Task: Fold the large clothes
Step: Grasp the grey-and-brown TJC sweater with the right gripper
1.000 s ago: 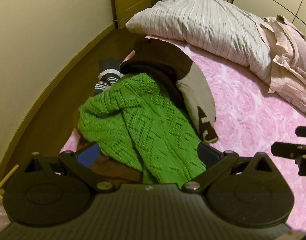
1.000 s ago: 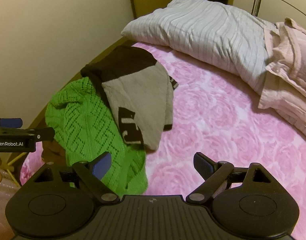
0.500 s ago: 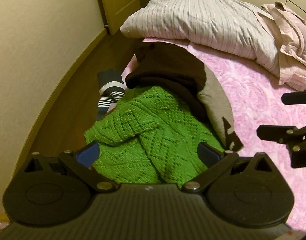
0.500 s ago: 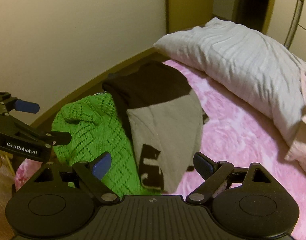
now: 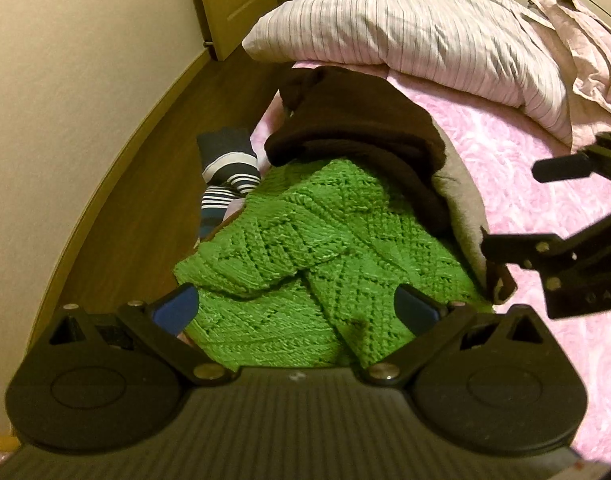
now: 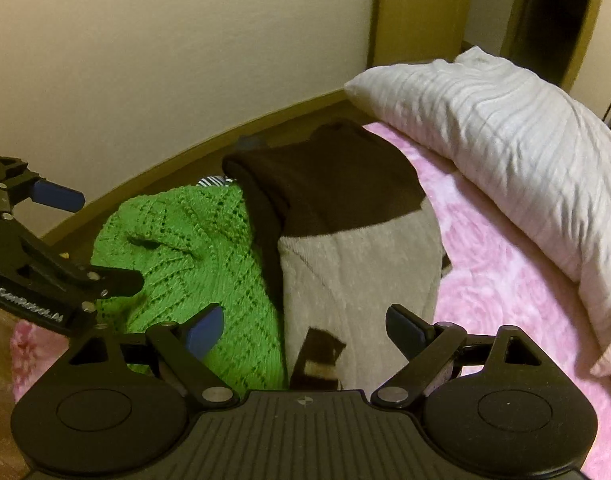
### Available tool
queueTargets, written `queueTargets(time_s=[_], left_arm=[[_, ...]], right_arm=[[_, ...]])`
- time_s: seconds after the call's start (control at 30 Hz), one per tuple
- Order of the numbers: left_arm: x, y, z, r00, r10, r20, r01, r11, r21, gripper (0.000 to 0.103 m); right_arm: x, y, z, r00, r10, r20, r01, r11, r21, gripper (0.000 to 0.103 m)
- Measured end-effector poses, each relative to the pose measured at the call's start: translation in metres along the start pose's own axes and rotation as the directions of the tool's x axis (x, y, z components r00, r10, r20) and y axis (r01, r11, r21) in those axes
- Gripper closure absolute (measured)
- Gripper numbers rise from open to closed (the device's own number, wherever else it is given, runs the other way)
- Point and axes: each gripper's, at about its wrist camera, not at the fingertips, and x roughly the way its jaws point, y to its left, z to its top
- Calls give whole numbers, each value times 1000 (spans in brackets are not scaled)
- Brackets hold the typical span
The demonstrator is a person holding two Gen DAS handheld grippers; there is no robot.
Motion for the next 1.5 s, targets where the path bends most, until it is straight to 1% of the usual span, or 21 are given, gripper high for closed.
queueTargets(time_s=[0.2,0.23,0.27,0.3,0.33,0.37,0.43,0.5,0.53,0.6,0.67,0.77,0.87,0.97,1.03,1.13,1.23,1.33,1.4,1.43,1.5], left_arm=[[9,8,-1,1000,-6,12,6,1000,0,1],[10,9,-2,1000,-5,16,5,1000,-2,1],[11,11,-3,1000,-5,20,5,1000,-6,1],[11,12,-4,1000,-5,22,5,1000,-10,1],[11,14,-5,1000,-4,23,4,1000,-15,1],[11,15,-6,1000,-1,27,2,1000,-20,1],[9,17,-9,999,0,35,1,1000,-24,1],[8,18,-12,999,-1,36,2,1000,-27,1],[7,18,-14,999,-2,39,3,1000,-27,1],[4,17,-16,999,0,45,1,1000,-28,1],[0,15,-17,999,-5,54,7,999,-31,1],[-10,4,-18,996,-24,83,26,999,-24,1],[-23,-16,-17,993,-59,102,59,998,-2,1],[-39,-49,-19,987,-106,123,102,994,45,1],[-50,-76,-24,981,-138,134,127,988,86,1],[-68,-124,-36,973,-186,138,166,975,148,1],[-85,-182,-54,961,-250,119,225,955,191,1],[-102,-249,-77,949,-300,100,266,928,262,1],[-111,-297,-96,946,-315,81,277,910,309,1],[-114,-318,-105,941,-331,64,294,898,327,1],[-115,-364,-125,935,-355,27,319,870,377,1]], right_arm=[[27,-1,8,1000,-9,9,9,1000,-28,18],[32,0,9,1000,-6,10,6,999,-40,23],[37,0,9,1000,-3,8,4,999,-52,35],[43,-1,10,1000,-5,3,5,998,-61,42],[47,-1,10,1000,-12,1,12,998,-60,55],[50,-4,10,1000,-13,2,13,999,-51,60],[54,-8,10,1000,-8,2,8,999,-35,64],[54,-10,9,1000,0,8,0,999,-38,78],[53,-10,10,1000,-3,10,4,999,-37,83],[45,-13,10,1000,-6,20,6,1000,-10,89],[30,-17,9,999,-18,40,17,1000,20,92],[-4,-31,-1,996,-47,77,40,995,90,93],[-49,-54,-24,993,-68,98,48,979,196,95],[-101,-73,-65,990,-92,108,56,951,303,95],[-138,-87,-100,987,-115,110,66,924,378,95],[-197,-112,-169,984,-150,94,82,858,506,96],[-254,-140,-252,981,-184,54,107,759,642,96],[-309,-169,-349,974,-225,-6,153,643,751,96],[-340,-194,-417,964,-257,-64,201,555,807,96],[-353,-206,-446,958,-271,-92,225,512,829,96],[-370,-230,-503,944,-282,-170,286,444,849,95]])
